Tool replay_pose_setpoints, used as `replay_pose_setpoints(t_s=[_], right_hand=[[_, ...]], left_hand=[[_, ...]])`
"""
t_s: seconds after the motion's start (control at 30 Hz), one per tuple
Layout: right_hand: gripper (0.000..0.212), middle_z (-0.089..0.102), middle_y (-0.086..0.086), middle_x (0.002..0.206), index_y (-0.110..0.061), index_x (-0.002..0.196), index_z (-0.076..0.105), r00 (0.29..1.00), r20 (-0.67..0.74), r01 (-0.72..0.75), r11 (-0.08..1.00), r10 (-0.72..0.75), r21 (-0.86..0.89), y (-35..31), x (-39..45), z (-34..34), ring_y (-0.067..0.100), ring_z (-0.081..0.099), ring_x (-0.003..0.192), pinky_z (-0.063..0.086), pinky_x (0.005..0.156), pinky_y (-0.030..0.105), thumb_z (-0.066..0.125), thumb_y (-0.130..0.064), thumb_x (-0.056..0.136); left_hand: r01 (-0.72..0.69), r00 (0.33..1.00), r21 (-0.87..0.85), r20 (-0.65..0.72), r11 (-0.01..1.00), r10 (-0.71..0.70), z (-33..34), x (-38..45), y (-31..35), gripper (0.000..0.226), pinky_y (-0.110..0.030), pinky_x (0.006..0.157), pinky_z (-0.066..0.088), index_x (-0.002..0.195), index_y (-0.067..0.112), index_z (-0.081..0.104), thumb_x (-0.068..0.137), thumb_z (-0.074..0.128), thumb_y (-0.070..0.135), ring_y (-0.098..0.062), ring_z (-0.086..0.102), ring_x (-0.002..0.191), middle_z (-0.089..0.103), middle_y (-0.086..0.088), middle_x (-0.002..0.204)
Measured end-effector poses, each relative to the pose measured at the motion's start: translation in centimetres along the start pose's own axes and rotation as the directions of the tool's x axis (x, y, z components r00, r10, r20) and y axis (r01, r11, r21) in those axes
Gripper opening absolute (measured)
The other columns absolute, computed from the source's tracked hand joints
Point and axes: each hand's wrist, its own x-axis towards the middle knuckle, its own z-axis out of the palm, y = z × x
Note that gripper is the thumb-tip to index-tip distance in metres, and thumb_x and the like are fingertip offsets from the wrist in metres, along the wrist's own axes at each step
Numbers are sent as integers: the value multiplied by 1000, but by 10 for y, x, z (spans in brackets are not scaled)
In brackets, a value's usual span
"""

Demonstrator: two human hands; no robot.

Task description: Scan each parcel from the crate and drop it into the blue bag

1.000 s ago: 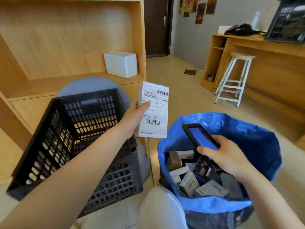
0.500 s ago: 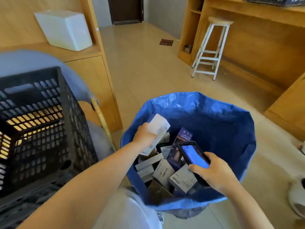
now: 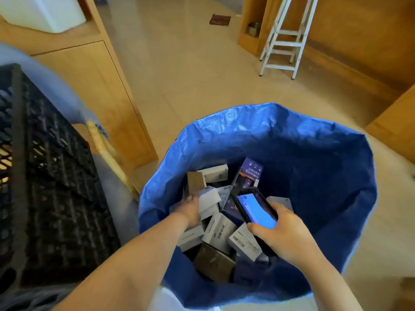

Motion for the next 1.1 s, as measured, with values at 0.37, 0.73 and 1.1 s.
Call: replay_pose_setpoints(t_s=[0.37,0.73,1.1], right_hand=[[44,62,-13,95,-30,109,54,998,-67,-3,1000,3,-8,-17,-33,2,9,61,85,53,72,32,76,-49,75],[44,62,-8,92,-18,104,57,969,-107,217,975,-221,-43,-102,-108,-1,15,61,85,47,69,33,76,-47,78],[41,64,-6,88,-21,100,60,875,-49,478,875,-482,-77,-226,-161,37,12,60,83,46,63,29,74,-51,77]], left_hand=[[-147,961,-41,-244,988,133,-57,-60,23,61,-43,104,41,143,15,37,89,59,34,-32,43,130,45,-11,143],[-316,761,-82,-617,945,201,-146,-238,-21,41,-32,92,43,137,19,49,97,50,20,-25,56,117,49,-1,143],[-231,552,-93,-833,968,52,-200,-383,-135,39,-38,105,44,133,20,54,94,56,22,-19,52,123,56,-1,134]])
